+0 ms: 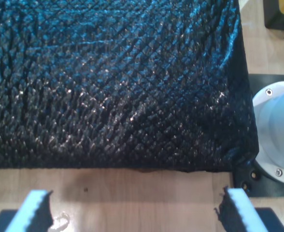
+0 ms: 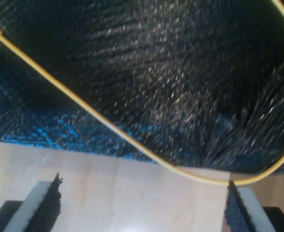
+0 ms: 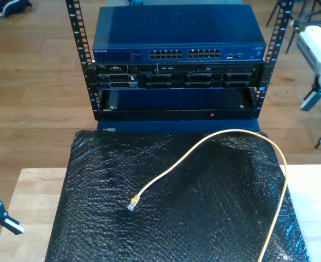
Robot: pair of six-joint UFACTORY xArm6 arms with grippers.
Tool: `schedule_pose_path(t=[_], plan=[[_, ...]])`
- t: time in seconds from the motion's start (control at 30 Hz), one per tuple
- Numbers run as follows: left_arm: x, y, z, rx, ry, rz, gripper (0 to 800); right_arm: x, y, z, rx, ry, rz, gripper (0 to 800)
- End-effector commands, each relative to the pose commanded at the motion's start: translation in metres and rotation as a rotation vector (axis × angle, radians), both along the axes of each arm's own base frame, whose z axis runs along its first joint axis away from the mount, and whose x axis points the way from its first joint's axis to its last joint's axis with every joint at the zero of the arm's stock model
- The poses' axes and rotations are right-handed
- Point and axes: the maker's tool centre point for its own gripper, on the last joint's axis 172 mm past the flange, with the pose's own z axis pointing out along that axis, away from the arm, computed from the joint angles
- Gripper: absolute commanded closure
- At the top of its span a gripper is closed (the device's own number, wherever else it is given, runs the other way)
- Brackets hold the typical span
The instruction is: Grab the cable and plug it in
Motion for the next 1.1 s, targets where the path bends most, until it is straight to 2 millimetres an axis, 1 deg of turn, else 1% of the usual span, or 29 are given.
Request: schedule_pose_path(t=[0.13,0.27,0.33,0.43,0.57,0.67,0.73,0.8,0.9,1.1], plan=[[0.007,-0.007,0.000,-0.016,-0.015,0.003,0,-0.001,0.015,0.000,-0.001,0.005,0.019,0],[0.010,-0.015,-0.007,-0.028,-0.018,0.020,0,-0.001,0.034,-0.001,0.022,0.009,0.049,0],[0.010,-0.014,-0.009,-0.026,-0.018,0.028,0,0.001,0.042,0.001,0.052,0.006,0.045,0],[0.011,-0.016,-0.009,-0.024,-0.017,0.022,0,0.010,0.055,0.008,0.105,-0.025,0.028,0],[0.012,-0.019,-0.010,-0.026,-0.007,0.024,0,0.028,0.064,0.015,0.136,-0.072,-0.015,0],[0.012,-0.019,-0.009,-0.024,-0.001,0.032,0,0.033,0.075,0.012,0.133,-0.075,-0.019,0],[0.012,-0.020,-0.009,-0.025,0.002,0.038,0,0.035,0.089,0.012,0.134,-0.077,0.010,0],[0.013,-0.021,-0.009,-0.028,0.002,0.043,0,0.036,0.103,0.007,0.133,-0.065,0.045,0],[0.017,-0.028,-0.007,-0.043,-0.007,0.037,0,0.035,0.122,0.001,0.125,-0.052,0.094,0],[0.017,-0.029,-0.007,-0.044,-0.008,0.033,0,0.042,0.144,-0.004,0.107,-0.054,0.164,0]])
